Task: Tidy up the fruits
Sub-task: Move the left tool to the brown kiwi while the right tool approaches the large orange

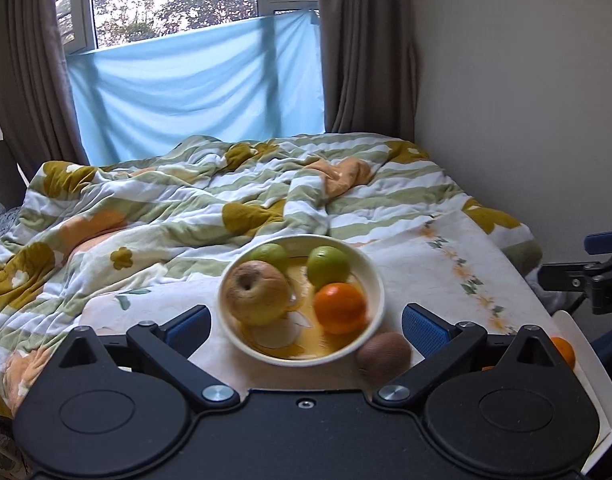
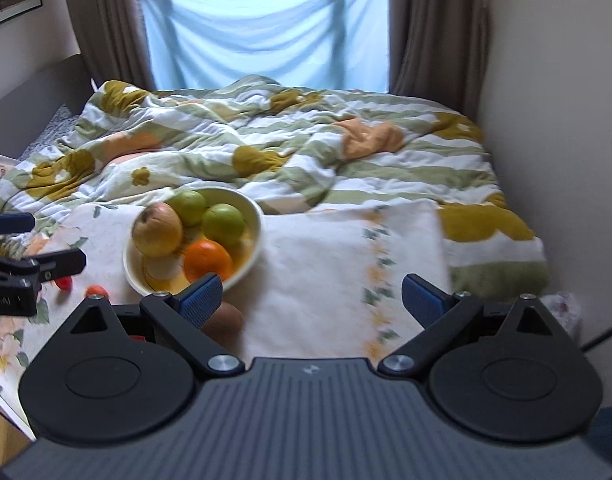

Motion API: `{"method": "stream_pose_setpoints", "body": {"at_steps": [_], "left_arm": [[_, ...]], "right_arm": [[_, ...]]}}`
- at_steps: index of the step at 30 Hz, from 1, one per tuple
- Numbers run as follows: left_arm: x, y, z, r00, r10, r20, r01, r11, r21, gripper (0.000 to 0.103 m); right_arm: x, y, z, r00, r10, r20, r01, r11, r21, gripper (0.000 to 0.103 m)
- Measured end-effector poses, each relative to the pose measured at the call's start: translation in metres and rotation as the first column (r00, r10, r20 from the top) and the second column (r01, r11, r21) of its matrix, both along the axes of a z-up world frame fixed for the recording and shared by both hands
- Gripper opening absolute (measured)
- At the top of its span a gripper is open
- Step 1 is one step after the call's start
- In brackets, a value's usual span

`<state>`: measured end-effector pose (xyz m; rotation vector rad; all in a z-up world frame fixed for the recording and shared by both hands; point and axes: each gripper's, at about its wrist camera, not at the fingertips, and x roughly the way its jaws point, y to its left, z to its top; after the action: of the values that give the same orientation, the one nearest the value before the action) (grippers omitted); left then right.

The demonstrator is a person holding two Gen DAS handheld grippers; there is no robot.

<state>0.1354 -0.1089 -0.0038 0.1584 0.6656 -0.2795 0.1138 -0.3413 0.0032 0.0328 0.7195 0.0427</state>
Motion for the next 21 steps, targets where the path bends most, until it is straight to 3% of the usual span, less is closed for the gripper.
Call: {"method": "stream_pose_setpoints", "body": {"at_steps": [8, 21], "left_arm": [[-0.009, -0.038, -0.02, 0.999, -0.016, -0.028, 0.016, 1.0, -0.003, 0.103], [0.009, -0.073, -0.086, 0.991, 0.05, -0.124, -0.049, 0.999, 0.01, 0.101]], "right_arm": [[-0.035, -0.04, -0.015, 0.999, -0.041, -0.013, 0.041, 0.999, -0.006, 0.103], [-0.062, -0.053, -0.082, 0.997, -0.051, -0.061, 0.05, 0.998, -0.023, 0.103]]}}
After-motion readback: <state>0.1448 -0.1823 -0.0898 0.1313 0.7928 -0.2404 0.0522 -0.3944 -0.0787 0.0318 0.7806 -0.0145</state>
